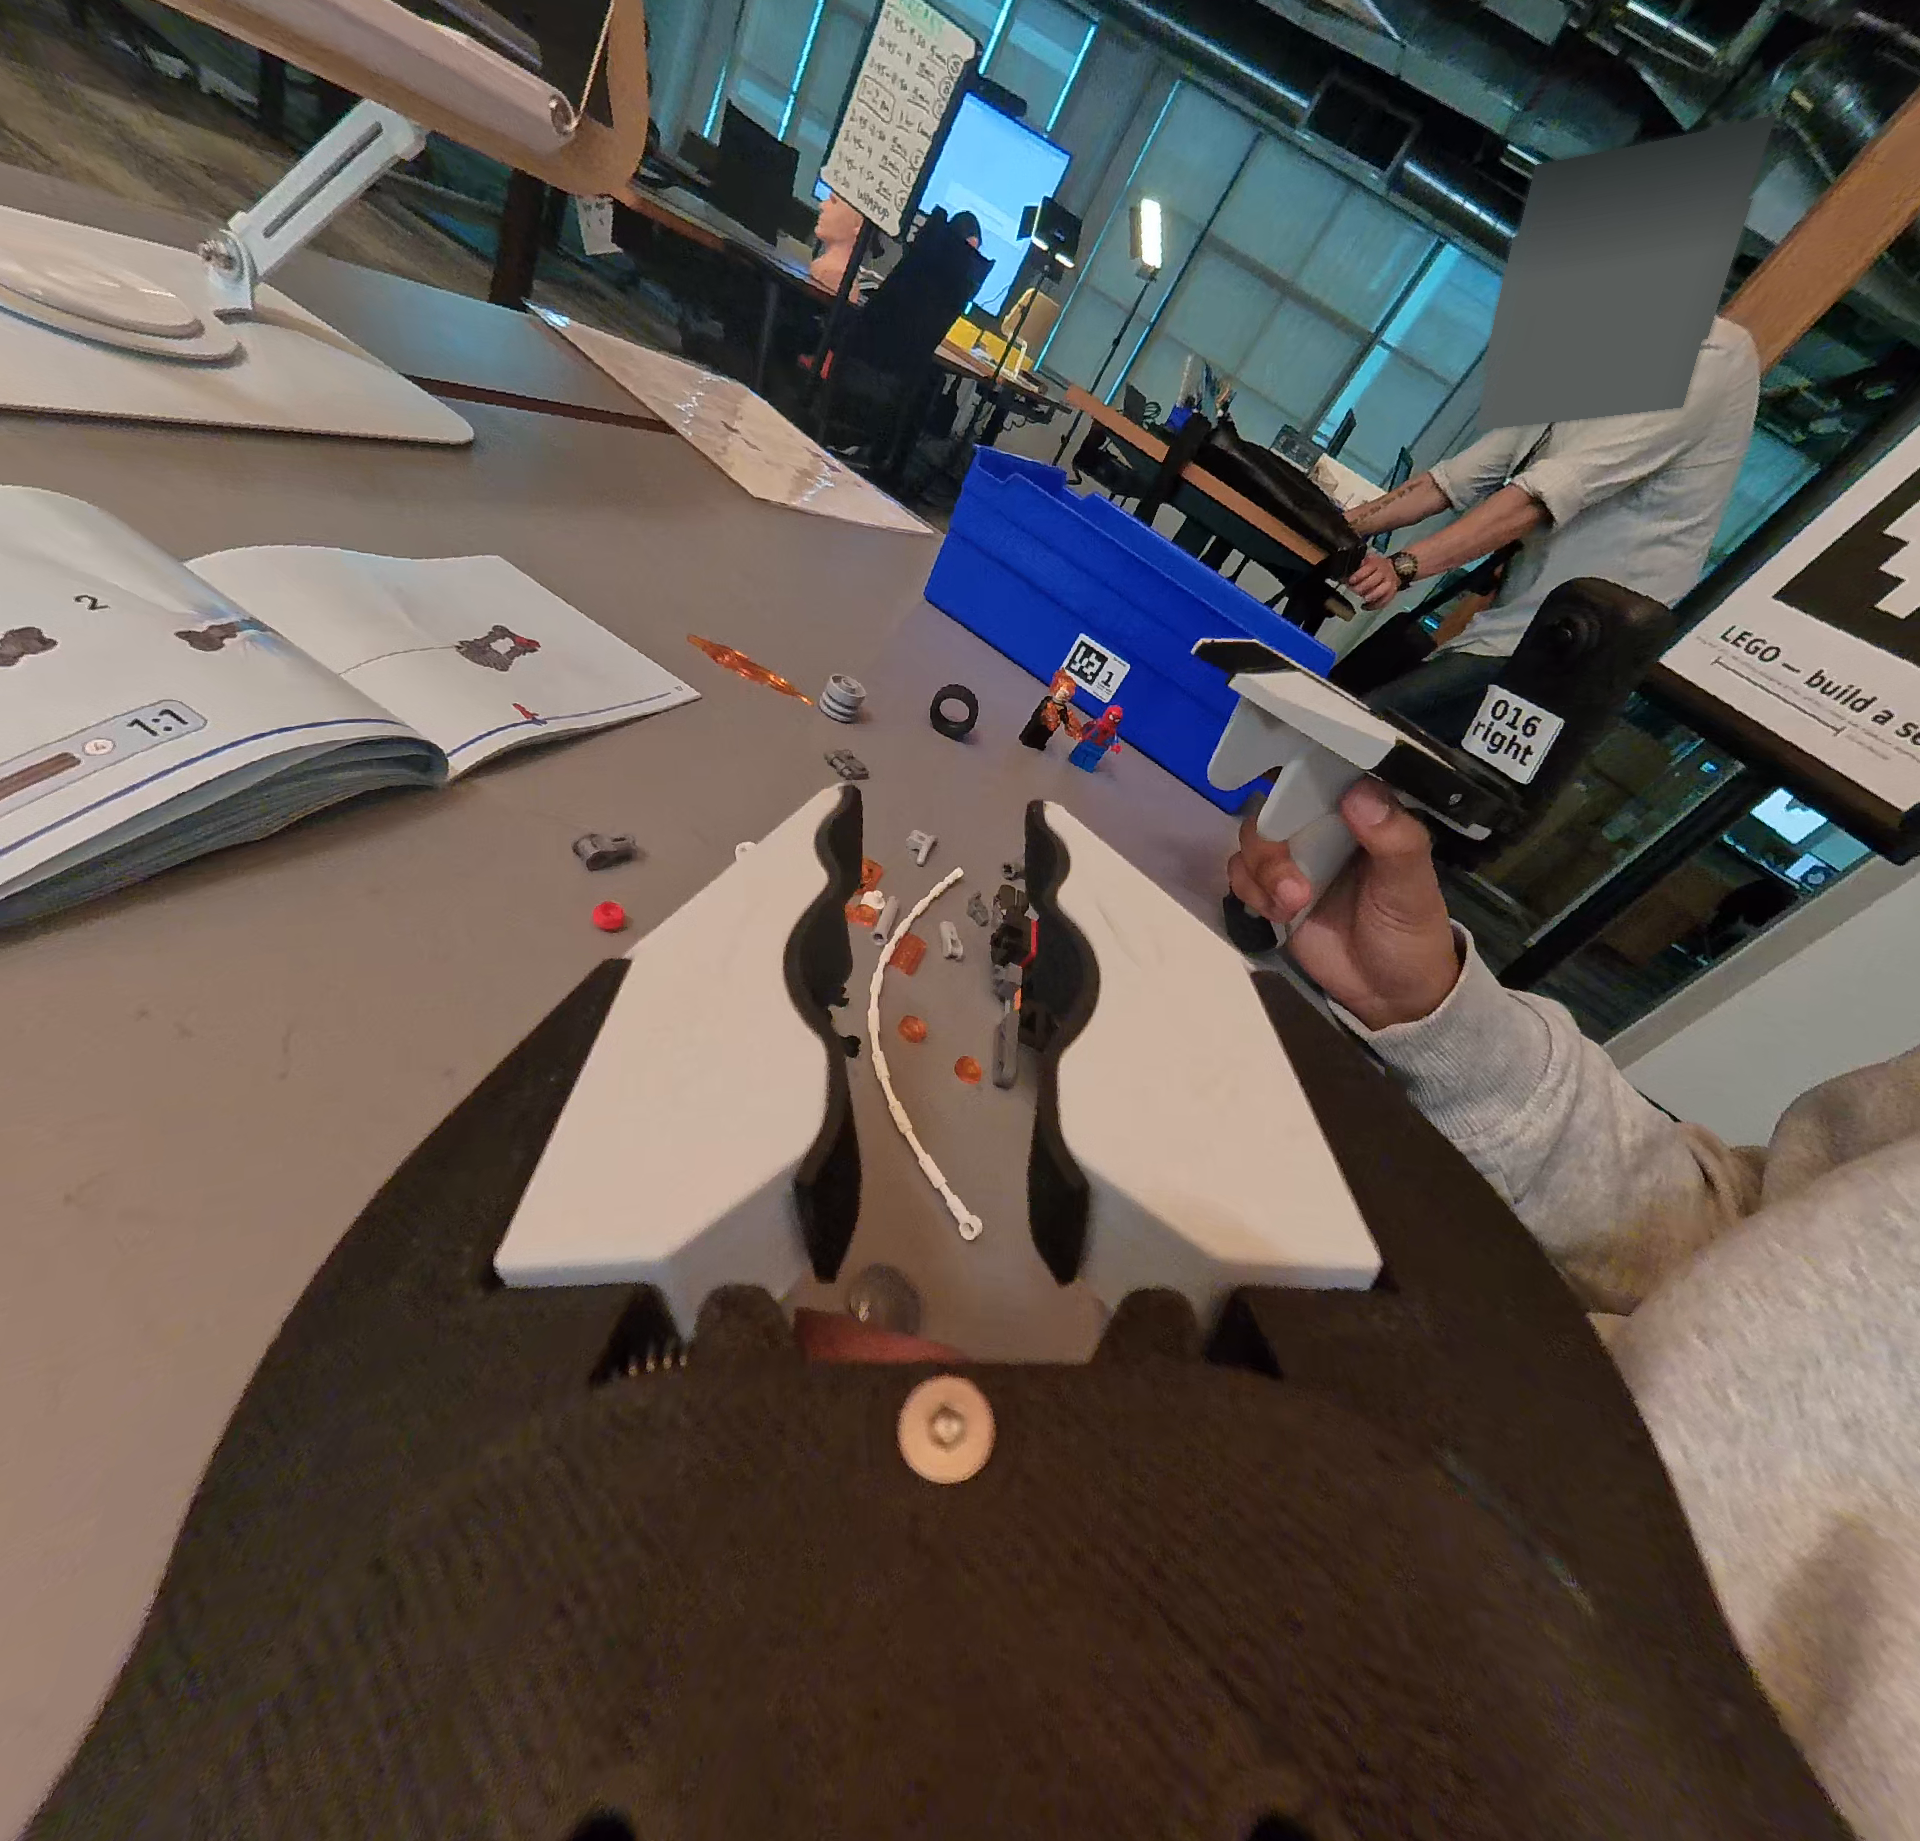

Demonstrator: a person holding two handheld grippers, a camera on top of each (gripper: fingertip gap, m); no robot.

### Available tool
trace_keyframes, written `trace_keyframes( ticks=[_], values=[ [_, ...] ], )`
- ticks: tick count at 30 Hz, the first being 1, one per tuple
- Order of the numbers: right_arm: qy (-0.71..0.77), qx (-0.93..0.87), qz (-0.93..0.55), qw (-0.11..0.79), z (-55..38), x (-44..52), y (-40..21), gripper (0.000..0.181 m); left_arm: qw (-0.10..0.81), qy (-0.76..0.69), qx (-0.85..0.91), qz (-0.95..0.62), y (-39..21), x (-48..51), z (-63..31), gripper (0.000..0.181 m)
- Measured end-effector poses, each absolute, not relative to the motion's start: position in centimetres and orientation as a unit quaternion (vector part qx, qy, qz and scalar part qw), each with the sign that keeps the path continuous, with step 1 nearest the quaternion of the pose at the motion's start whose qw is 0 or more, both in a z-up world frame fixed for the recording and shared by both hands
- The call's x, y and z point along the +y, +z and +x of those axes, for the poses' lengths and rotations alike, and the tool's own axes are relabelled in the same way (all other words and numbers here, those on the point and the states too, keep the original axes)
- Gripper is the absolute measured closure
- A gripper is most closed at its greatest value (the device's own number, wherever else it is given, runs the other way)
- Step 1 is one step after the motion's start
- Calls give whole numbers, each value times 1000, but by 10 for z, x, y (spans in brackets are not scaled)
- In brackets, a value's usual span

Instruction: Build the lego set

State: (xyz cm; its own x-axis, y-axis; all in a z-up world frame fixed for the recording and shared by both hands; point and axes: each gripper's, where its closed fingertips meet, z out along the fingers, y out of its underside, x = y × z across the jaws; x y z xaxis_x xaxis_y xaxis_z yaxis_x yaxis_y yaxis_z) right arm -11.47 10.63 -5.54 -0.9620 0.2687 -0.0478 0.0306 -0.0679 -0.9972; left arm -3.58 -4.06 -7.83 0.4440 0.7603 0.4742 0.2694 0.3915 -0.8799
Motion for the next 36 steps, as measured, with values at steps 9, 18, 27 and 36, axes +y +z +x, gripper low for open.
trace_keyframes(
  ticks=[9, 18, 27, 36],
  values=[
    [632, -755, -153, 84, -124, 98, -89, 171, 676, 174, -495, -517, -79, -40, -34, 152],
    [491, -850, -187, 25, -123, 94, -143, 164, 678, 169, -495, -516, -79, -39, -34, 152],
    [428, -884, -182, 48, -122, 93, -164, 159, 679, 167, -495, -516, -79, -39, -33, 151],
    [435, -882, -175, 41, -120, 92, -162, 177, 679, 164, -492, -520, -79, -36, -33, 151]
  ],
)
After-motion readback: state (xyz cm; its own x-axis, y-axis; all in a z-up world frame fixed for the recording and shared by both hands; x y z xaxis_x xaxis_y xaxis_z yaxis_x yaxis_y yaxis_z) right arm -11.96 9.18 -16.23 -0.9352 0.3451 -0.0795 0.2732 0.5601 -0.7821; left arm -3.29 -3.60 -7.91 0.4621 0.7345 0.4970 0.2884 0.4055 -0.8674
